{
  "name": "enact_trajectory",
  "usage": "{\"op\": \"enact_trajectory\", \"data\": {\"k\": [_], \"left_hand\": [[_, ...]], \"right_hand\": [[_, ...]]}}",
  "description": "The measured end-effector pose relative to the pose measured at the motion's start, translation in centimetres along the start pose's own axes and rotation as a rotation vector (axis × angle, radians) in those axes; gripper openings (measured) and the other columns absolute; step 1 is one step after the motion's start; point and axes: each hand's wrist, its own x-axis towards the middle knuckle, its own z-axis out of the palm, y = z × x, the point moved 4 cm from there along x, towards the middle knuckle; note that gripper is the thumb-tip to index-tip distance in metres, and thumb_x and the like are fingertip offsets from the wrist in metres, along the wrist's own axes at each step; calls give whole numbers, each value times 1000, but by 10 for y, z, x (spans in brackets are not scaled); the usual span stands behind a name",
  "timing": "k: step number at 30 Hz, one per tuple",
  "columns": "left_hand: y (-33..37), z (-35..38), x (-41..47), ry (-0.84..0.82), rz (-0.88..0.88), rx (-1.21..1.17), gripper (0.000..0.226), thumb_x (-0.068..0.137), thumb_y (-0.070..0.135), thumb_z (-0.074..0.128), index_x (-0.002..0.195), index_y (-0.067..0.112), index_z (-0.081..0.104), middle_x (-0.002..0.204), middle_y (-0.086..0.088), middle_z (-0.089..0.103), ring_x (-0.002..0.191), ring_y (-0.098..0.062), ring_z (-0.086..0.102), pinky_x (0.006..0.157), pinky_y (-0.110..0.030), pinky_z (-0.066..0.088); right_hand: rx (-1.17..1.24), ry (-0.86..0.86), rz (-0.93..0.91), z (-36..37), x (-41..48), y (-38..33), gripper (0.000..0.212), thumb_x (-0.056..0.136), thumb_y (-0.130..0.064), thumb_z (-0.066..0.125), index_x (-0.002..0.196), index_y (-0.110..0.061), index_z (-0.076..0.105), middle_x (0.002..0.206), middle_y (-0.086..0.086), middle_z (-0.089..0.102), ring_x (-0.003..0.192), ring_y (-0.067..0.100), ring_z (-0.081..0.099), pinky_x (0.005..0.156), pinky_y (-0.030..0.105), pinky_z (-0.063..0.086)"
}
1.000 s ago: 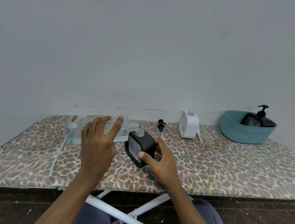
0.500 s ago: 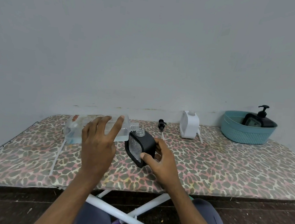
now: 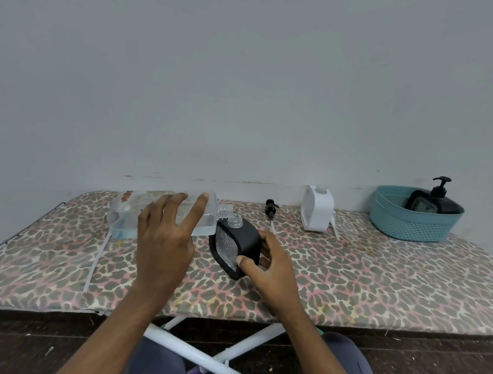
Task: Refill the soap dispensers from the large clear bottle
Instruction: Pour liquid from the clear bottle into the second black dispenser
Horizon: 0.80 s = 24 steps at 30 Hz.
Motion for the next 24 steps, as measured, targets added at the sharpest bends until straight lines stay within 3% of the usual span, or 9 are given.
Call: {"op": "enact_trajectory", "data": {"k": [24], "left_hand": [[1,-1,0,-2,1,8,95,62,-18,71,148,19,59,133,-16,61,128,-39,53,105,-53,37]], "right_hand": [[11,12,3,-1,0,2,36,89,-24,76,122,-33,63,115,-12,74,113,8,69,97,40,61]]}}
